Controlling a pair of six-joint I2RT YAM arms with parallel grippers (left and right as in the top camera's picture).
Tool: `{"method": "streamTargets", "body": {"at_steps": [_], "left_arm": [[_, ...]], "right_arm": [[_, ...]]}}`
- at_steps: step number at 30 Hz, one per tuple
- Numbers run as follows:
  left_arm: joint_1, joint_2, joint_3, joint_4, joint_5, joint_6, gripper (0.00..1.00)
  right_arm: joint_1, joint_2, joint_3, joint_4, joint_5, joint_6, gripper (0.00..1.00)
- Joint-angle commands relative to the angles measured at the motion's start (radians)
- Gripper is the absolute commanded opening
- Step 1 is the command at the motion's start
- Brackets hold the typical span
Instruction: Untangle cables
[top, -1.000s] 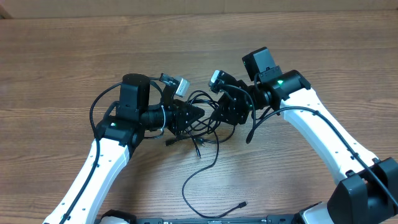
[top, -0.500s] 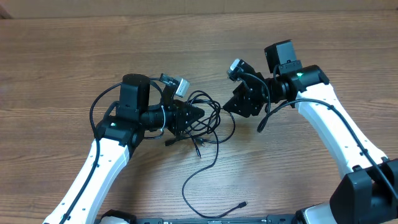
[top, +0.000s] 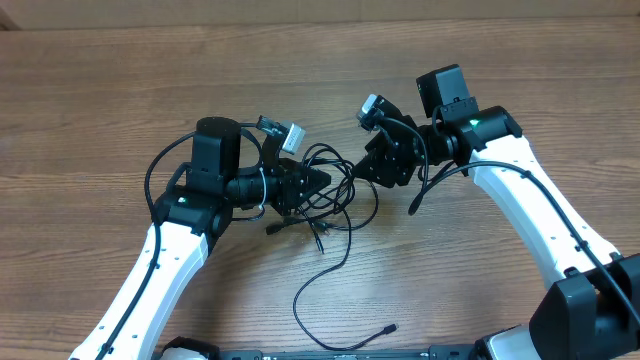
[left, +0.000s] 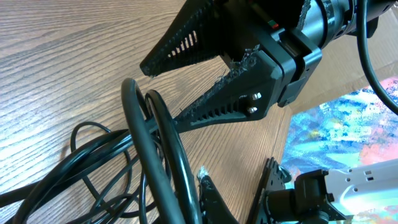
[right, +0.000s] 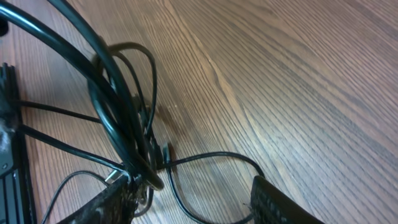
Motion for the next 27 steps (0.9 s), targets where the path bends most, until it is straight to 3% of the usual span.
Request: {"method": "streamTargets", "body": {"at_steps": [1,3,6,17,24,27], "left_arm": [[-0.002,-0.007,0.006,0.009,0.039,-0.014,0.04],[-0.002,-0.007,0.006,0.021,0.051,-0.032,0.04],[-0.002,-0.007,0.006,0.039,0.051,-0.060,0.04],[-0.010,-0.007,0.006,0.054,0.055,-0.086,0.04],[-0.089,-0.007,0.006,0.122,0.072,-0.112,0.04],[-0.093,-0.007,0.006,0.132,0.072,-0.113,0.04]], "right_arm": [[0.012,-0.010,-0.003,0.016,-0.037,0.006,0.56],[0.024,-0.010,-0.003,0.019,-0.037,0.005,0.49],[0.039,-0.010,-0.003,0.020,-0.035,0.005,0.31],[0.040,-0.010,-0.003,0.023,-0.037,0.006,0.22],[0.040,0.017,-0.003,0.046,-0.032,0.063,0.28],[0.040,0.028,-0.003,0.048,-0.029,0.063,0.17]]}}
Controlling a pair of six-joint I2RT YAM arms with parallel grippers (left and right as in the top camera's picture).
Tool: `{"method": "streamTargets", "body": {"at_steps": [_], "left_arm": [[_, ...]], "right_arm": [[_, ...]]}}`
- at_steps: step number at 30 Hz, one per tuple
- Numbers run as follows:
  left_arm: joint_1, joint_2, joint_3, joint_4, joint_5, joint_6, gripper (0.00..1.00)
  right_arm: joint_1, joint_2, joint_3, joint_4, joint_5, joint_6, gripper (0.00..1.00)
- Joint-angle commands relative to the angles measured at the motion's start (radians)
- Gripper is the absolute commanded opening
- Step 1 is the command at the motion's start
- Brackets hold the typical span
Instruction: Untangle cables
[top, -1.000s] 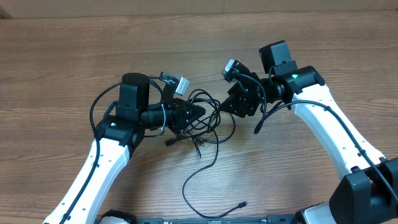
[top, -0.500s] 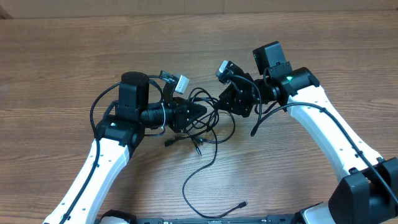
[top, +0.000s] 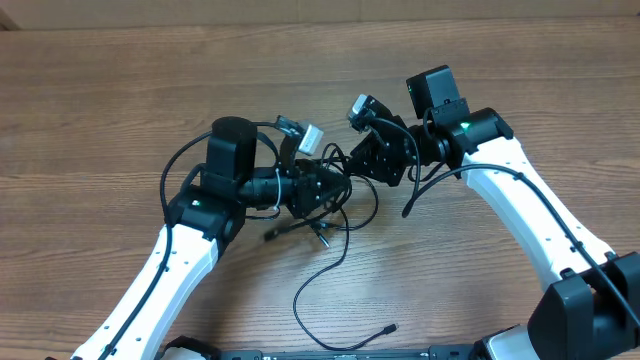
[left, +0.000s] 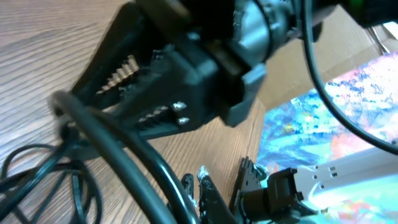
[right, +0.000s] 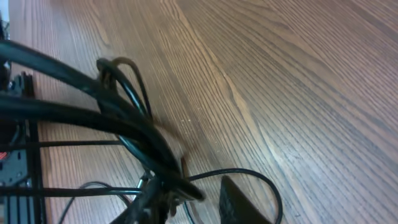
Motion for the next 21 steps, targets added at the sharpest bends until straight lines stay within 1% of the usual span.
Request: {"method": "streamTargets", "body": {"at_steps": [1,2,3,7,9,11,14,16,21], "left_arm": [[-0.007,-0.007,0.006,0.010,0.029,-0.012,0.04],[-0.007,-0.007,0.006,0.011,0.030,-0.012,0.04],[-0.007,-0.007,0.006,0.011,0.029,-0.019,0.04],[-0.007,-0.007,0.006,0.011,0.029,-0.018,0.04],[-0.007,-0.007,0.006,0.011,0.027,-0.018,0.04],[-0.007,-0.007,0.006,0.011,0.026,-0.018,0.04],[-0.007,-0.007,0.006,0.011,0.025,-0.018,0.04],[-0.007,-0.007,0.006,0.011,0.025,-0.024,0.04],[-0.007,-0.007,0.006,0.059,0.030,-0.081,0.04]], "right_arm": [[0.004,0.023,-0.003,0.006,0.000,0.018,0.12],[0.004,0.027,-0.003,0.006,-0.001,0.018,0.07],[0.004,0.029,-0.003,0.006,-0.001,0.018,0.04],[0.004,0.033,-0.003,0.006,-0.016,0.017,0.04],[0.004,0.033,-0.003,0.006,-0.019,0.018,0.08],[0.004,0.033,-0.003,0.006,-0.045,0.018,0.10],[0.004,0.033,-0.003,0.006,-0.114,0.021,0.17],[0.004,0.034,-0.003,0.025,-0.116,0.098,0.19],[0.015,0.071,-0.003,0.089,-0.088,0.208,0.20]]}}
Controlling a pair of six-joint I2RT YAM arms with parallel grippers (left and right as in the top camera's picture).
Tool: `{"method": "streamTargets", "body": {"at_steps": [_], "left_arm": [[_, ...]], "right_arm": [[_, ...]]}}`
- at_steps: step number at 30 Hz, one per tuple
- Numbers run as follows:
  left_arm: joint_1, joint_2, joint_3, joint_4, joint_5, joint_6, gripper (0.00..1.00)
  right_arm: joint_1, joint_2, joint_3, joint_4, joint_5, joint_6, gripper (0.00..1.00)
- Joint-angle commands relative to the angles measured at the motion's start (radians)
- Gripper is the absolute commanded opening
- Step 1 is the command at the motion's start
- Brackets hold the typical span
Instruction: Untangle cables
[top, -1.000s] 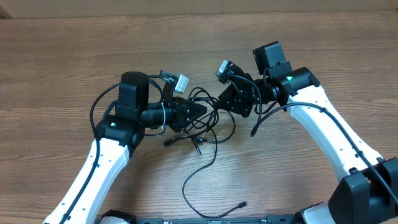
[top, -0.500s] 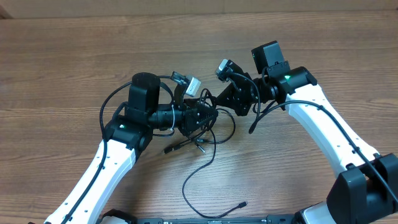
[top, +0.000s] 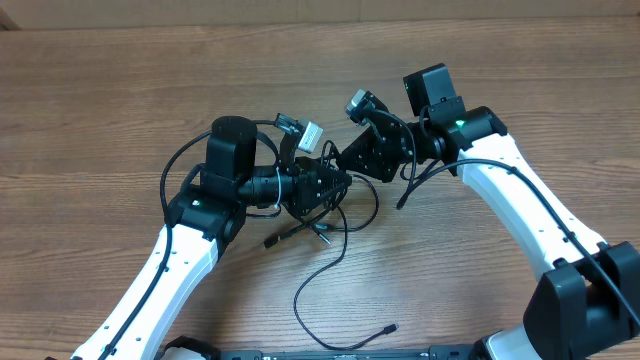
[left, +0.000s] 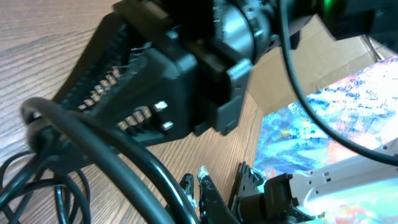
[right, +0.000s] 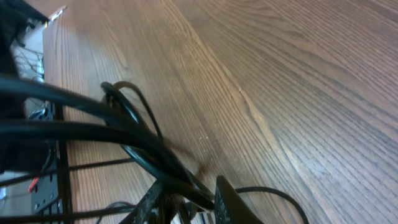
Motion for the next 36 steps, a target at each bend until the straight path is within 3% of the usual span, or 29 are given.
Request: {"method": "streamTargets", "body": {"at_steps": [1,8,19,27,36], "left_arm": [[-0.008,-0.007,0.006,0.043,0.039,-0.049,0.04],[-0.007,-0.007,0.006,0.048,0.058,-0.050,0.04],[0.079,-0.007,0.006,-0.007,0.046,-0.051,0.04],[0.139,-0.007,0.006,-0.267,-0.273,-0.121,0.04],[0.139,-0.007,0.006,-0.319,-0.356,-0.138,0.04]], "right_arm": [[0.017,0.049,-0.003,0.037,0.031,0.119,0.16],[0.037,0.059,-0.003,0.083,-0.026,0.138,0.04],[-0.004,0.053,-0.003,-0.002,-0.077,0.098,0.04],[-0.067,-0.056,-0.003,-0.020,-0.255,0.041,0.04],[-0.067,-0.239,-0.003,-0.020,-0.319,0.041,0.04]]}}
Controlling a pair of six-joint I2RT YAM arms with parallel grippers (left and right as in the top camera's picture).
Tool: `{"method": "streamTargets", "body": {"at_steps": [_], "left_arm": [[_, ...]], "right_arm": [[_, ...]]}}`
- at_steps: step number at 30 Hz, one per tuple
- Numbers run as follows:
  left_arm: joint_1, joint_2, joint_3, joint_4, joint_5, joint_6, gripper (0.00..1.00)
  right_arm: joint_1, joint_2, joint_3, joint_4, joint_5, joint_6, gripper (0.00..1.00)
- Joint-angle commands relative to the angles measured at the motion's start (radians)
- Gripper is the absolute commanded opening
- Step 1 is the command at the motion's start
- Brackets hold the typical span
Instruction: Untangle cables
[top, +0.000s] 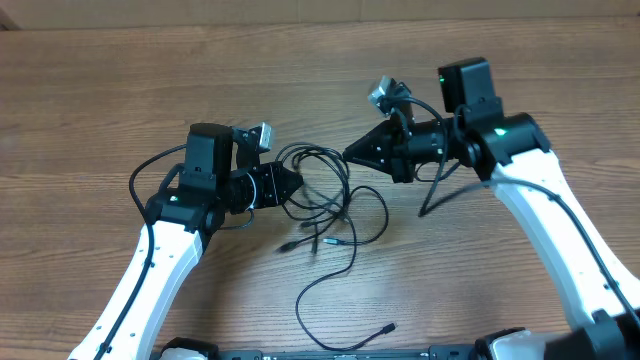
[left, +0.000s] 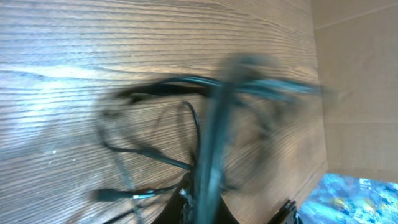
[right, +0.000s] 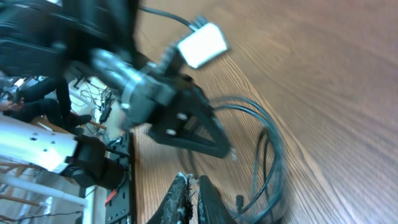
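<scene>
A tangle of thin black cables (top: 325, 188) lies on the wooden table between my two grippers. One loose tail runs toward the front and ends in a plug (top: 388, 327). My left gripper (top: 298, 183) points right at the tangle's left edge. In the left wrist view the left gripper (left: 202, 196) is shut on a thick, blurred cable strand (left: 214, 137) that rises out of the jaws. My right gripper (top: 348, 155) points left, just off the loop's upper right. In the right wrist view the right gripper (right: 191, 182) has its fingers pressed together with no strand seen between them. The cable loops (right: 270, 146) lie ahead of it.
The bare wooden table (top: 100, 80) stretches all around. The right arm's own black lead (top: 435, 195) hangs beside it down to the table. A cardboard wall (left: 354, 62) stands beyond the table edge. The left gripper and its white camera (right: 202, 43) face the right wrist view.
The two grippers have drawn apart: the left one is further left, the right one further right and higher. The tangle lies more spread out between them. The right jaws are now fully together.
At first the grippers sat either side of the tangle, the left on a thick loop, the right open around strands. Then they were closer, tips almost meeting, the right jaws narrowing on strands. Now they stand apart with the cables looser.
</scene>
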Motion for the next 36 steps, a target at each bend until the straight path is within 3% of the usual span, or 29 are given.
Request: {"method": "streamTargets", "body": {"at_steps": [1,5,8,10,11,12,17,22,30,31,32,33,34,36], "left_arm": [[0.005,-0.007,0.005,-0.002,-0.029,-0.014,0.04],[0.003,-0.007,0.005,-0.002,-0.006,-0.013,0.04],[0.003,-0.007,0.005,0.042,0.163,0.095,0.04],[0.003,-0.007,0.005,0.084,0.275,0.145,0.04],[0.003,-0.007,0.005,0.109,0.335,0.156,0.04],[0.003,-0.007,0.005,0.124,0.366,0.156,0.05],[-0.005,-0.007,0.005,0.285,0.615,0.145,0.04],[-0.040,-0.007,0.005,0.454,0.624,0.009,0.04],[-0.135,-0.008,0.005,0.941,0.709,-0.282,0.04],[-0.136,-0.008,0.005,0.996,0.729,-0.324,0.04],[-0.136,-0.008,0.005,1.065,0.757,-0.382,0.04],[-0.135,-0.008,0.005,1.107,0.778,-0.413,0.04],[-0.132,-0.008,0.005,1.131,0.793,-0.428,0.04],[-0.122,-0.008,0.005,1.138,0.804,-0.429,0.04]], "right_arm": [[0.000,-0.081,-0.002,0.002,-0.038,-0.009,0.04],[0.000,-0.114,-0.002,-0.005,0.015,0.011,0.04],[0.000,-0.113,-0.002,-0.077,0.203,0.090,0.05],[0.000,-0.113,-0.002,-0.111,0.242,0.124,0.32],[0.000,-0.113,-0.002,-0.126,0.288,0.154,0.55],[0.000,-0.113,-0.002,-0.139,0.341,0.181,1.00],[0.002,-0.112,-0.002,-0.195,0.452,0.246,1.00],[0.027,-0.111,-0.002,-0.222,0.453,0.245,1.00],[0.063,-0.054,-0.002,-0.207,0.496,0.242,1.00],[0.063,-0.040,-0.002,-0.195,0.494,0.242,0.96],[0.063,-0.028,-0.002,-0.182,0.486,0.241,0.76],[0.063,-0.021,-0.002,-0.175,0.482,0.242,0.46],[0.063,-0.020,-0.002,-0.175,0.478,0.242,0.04],[0.063,-0.022,-0.002,-0.185,0.457,0.242,0.04]]}}
